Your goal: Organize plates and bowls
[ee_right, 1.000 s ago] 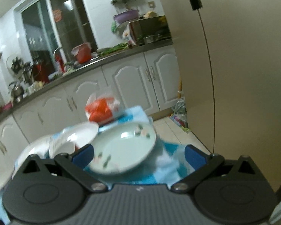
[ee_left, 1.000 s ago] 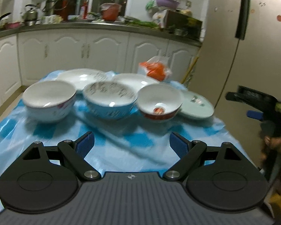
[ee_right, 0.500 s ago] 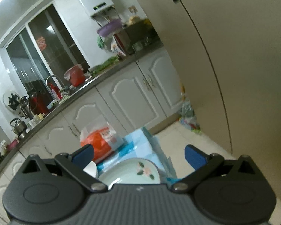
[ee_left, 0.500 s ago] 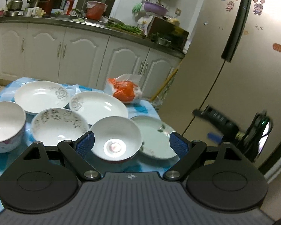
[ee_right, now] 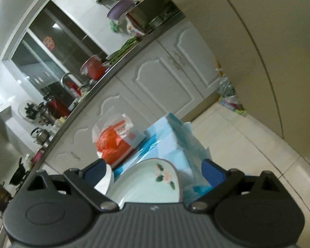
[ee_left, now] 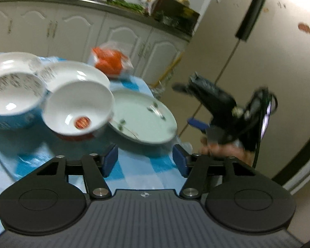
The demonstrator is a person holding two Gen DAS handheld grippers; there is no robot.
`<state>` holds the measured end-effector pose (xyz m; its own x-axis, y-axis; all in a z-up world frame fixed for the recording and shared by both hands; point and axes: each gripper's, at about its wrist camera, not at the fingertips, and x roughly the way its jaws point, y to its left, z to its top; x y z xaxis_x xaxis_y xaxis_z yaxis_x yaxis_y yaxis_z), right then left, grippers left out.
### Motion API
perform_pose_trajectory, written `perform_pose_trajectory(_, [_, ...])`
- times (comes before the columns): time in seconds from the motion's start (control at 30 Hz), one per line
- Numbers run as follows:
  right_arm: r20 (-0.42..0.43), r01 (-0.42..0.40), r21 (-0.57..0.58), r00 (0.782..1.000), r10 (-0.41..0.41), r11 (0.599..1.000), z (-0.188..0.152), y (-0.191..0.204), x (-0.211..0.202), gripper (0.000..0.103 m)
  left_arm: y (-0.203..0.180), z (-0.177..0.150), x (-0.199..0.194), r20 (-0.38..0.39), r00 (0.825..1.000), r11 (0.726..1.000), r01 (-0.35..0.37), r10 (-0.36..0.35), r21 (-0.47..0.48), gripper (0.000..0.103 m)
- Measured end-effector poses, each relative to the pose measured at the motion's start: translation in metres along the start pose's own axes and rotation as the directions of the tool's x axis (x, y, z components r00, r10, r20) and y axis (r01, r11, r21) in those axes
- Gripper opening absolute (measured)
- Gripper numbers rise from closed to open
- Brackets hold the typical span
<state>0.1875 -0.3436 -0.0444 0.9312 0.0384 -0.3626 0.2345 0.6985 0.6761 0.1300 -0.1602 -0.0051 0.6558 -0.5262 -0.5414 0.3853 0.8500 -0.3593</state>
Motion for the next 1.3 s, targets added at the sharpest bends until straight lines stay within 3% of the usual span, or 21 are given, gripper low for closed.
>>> perform_pose_trajectory(0.13, [-0.037,-0.025,-0.011,0.999,0.024,1.000,0.002,-0.001,0.004,0.098,-0.006,0.000,0.019,-0.023,1.000,1.000,-0.004,0.005,0.002,0.061])
perform_pose_trajectory(0.2, [-0.060,-0.030,-0.019,0.998,0.029,0.999,0.004,-0.001,0.007,0.092,-0.007,-0.001,0.030,-0.023,0.999,1.000,-0.027,0.027,0.006,0.060])
perform_pose_trajectory(0.4, [-0.130,-0.066,-0.042,0.990,0.060,0.997,0.006,-0.005,0.014,0.080,-0.006,-0.002,0.055,0.026,0.994,0.993,-0.111,0.110,0.034,0.062])
perform_pose_trajectory(0.53, [-0.166,-0.061,-0.057,0.985,0.051,0.996,0.000,-0.003,0.021,0.078,0.001,0.000,0.062,0.015,0.994,0.994,-0.111,0.111,0.005,0.064])
perform_pose_trajectory(0.67, [-0.168,-0.073,-0.040,0.984,0.065,0.997,-0.002,-0.005,0.022,0.078,0.007,0.007,0.072,0.031,0.994,0.994,-0.109,0.109,-0.005,0.071])
perform_pose_trajectory(0.77, [-0.170,-0.098,-0.016,0.981,0.094,0.995,-0.002,-0.009,0.022,0.079,0.005,0.013,0.080,0.050,0.993,0.995,-0.104,0.103,0.011,0.084])
perform_pose_trajectory(1.03, [-0.172,-0.175,0.029,0.969,0.177,0.984,0.002,-0.015,0.029,0.085,0.009,0.022,0.108,0.055,0.988,0.990,-0.144,0.144,0.008,0.083])
perform_pose_trajectory(1.3, [-0.179,-0.178,0.007,0.968,0.176,0.984,-0.001,-0.011,0.027,0.085,0.005,0.016,0.103,0.061,0.982,0.983,-0.180,0.177,0.039,0.080])
